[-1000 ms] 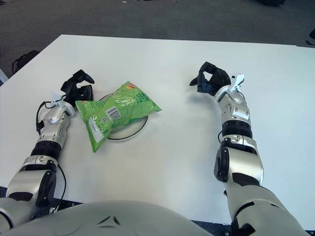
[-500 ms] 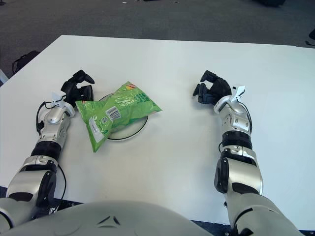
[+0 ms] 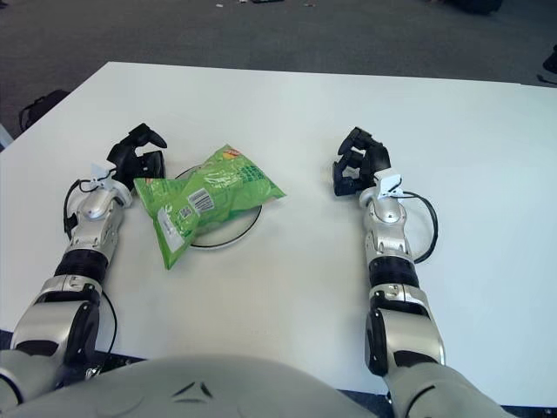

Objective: Put the snack into the plate.

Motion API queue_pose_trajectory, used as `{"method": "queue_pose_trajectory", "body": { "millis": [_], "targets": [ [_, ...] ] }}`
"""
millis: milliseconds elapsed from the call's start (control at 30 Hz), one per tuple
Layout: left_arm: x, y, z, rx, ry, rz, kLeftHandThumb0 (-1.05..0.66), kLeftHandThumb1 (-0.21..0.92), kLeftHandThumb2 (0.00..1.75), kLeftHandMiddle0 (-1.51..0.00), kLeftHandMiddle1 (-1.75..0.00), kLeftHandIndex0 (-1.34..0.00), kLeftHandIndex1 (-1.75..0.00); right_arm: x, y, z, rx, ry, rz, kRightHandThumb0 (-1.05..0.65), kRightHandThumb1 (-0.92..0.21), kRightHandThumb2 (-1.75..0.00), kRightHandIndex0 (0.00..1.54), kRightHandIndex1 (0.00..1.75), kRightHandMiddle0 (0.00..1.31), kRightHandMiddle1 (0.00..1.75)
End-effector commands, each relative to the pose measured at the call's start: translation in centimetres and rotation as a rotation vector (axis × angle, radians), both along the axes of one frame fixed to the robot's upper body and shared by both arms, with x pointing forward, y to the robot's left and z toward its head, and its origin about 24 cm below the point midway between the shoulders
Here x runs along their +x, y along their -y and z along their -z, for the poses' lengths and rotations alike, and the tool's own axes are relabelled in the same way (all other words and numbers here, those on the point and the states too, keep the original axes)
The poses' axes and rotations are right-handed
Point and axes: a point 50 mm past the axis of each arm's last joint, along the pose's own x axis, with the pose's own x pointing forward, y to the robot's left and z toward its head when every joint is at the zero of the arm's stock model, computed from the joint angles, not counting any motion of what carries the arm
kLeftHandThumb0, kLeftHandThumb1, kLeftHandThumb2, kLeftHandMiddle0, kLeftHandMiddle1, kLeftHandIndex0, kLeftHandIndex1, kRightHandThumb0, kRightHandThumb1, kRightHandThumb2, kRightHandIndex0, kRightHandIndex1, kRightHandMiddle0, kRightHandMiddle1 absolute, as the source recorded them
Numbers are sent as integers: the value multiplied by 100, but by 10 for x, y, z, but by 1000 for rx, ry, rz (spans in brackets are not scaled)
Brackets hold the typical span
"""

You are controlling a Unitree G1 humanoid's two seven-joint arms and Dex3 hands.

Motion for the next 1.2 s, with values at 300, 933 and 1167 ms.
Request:
{"method": "queue_pose_trajectory", "body": {
  "millis": [300, 933, 1167],
  "targets": [
    [-25, -3, 34, -2, -101, -11, -42, 50, 109, -109, -175, -47, -175, -33, -18, 46, -2, -19, 22, -1, 8, -175, 91, 169, 71, 175],
    [-30, -4, 35, -24, -109, 3, -43, 50, 109, -107, -175, -47, -175, -38, -29, 52, -168, -130, -77, -48, -25, -139, 134, 175, 66, 175],
    [-30, -3, 34, -17, -90, 5, -43, 47, 113, -111, -175, -49, -175, -38, -31, 53, -232, -178, -89, -49, -28, -136, 136, 175, 64, 175]
  ]
}}
